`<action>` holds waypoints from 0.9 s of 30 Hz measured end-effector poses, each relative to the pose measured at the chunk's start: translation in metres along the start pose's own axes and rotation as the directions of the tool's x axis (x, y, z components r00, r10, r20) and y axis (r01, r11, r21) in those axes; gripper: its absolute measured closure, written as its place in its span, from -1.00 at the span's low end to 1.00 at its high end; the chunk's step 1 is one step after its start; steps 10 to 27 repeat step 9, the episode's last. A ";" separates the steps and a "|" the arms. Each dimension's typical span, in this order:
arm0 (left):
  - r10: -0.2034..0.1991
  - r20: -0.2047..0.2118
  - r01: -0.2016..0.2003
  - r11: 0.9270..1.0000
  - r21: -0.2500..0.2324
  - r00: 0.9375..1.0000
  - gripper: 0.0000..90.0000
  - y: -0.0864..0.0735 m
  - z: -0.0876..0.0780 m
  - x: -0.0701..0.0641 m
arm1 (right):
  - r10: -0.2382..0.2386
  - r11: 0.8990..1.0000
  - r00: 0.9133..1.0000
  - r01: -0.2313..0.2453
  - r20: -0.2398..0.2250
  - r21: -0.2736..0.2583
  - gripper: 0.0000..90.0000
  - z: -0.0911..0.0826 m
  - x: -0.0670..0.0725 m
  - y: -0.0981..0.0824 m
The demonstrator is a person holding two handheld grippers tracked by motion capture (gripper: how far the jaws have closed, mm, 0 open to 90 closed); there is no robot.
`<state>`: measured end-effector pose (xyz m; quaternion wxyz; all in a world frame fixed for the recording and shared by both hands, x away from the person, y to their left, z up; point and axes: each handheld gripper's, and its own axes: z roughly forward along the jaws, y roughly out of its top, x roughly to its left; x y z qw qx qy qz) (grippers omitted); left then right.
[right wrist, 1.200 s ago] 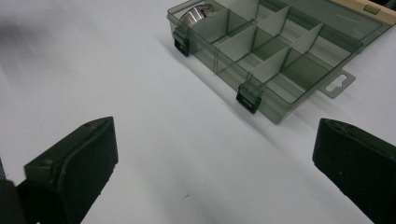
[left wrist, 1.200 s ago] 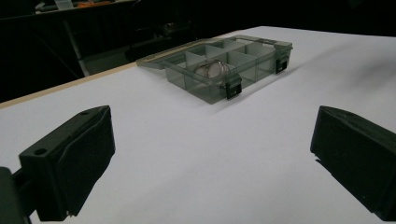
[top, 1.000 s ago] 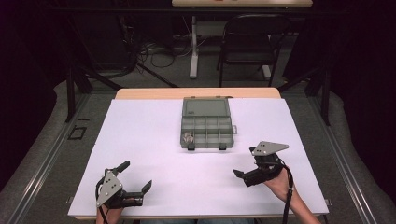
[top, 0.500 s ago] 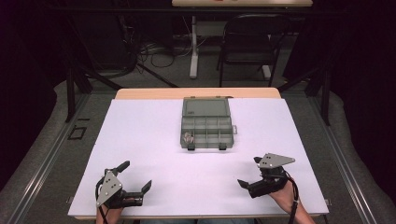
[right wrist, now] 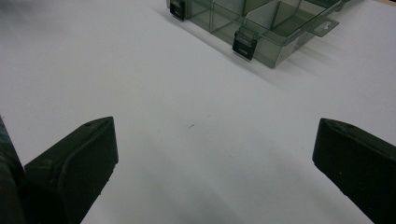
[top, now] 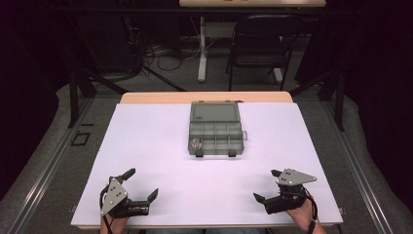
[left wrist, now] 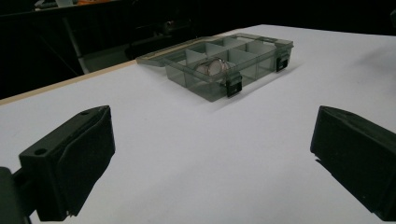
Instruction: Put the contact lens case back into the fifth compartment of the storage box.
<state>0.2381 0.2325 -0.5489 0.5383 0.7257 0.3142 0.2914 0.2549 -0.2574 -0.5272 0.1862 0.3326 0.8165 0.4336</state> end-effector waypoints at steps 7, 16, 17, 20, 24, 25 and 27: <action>0.005 0.003 -0.005 1.000 0.012 1.000 -1.00 0.000 0.002 0.000 | 0.020 0.999 1.000 -0.020 0.002 -0.025 -1.00 -0.003 0.000 -0.008; 0.005 0.003 -0.005 1.000 0.015 1.000 -1.00 0.000 0.002 0.000 | 0.022 0.999 1.000 -0.022 0.001 -0.029 -1.00 -0.004 0.000 -0.009; 0.005 0.003 -0.005 1.000 0.015 1.000 -1.00 0.000 0.002 0.000 | 0.022 0.999 1.000 -0.022 0.001 -0.029 -1.00 -0.004 0.000 -0.009; 0.005 0.003 -0.005 1.000 0.015 1.000 -1.00 0.000 0.002 0.000 | 0.022 0.999 1.000 -0.022 0.001 -0.029 -1.00 -0.004 0.000 -0.009; 0.005 0.003 -0.005 1.000 0.015 1.000 -1.00 0.000 0.002 0.000 | 0.022 0.999 1.000 -0.022 0.001 -0.029 -1.00 -0.004 0.000 -0.009; 0.005 0.003 -0.005 1.000 0.015 1.000 -1.00 0.000 0.002 0.000 | 0.022 0.999 1.000 -0.022 0.001 -0.029 -1.00 -0.004 0.000 -0.009; 0.005 0.003 -0.005 1.000 0.015 1.000 -1.00 0.000 0.002 0.000 | 0.022 0.999 1.000 -0.022 0.001 -0.029 -1.00 -0.004 0.000 -0.009</action>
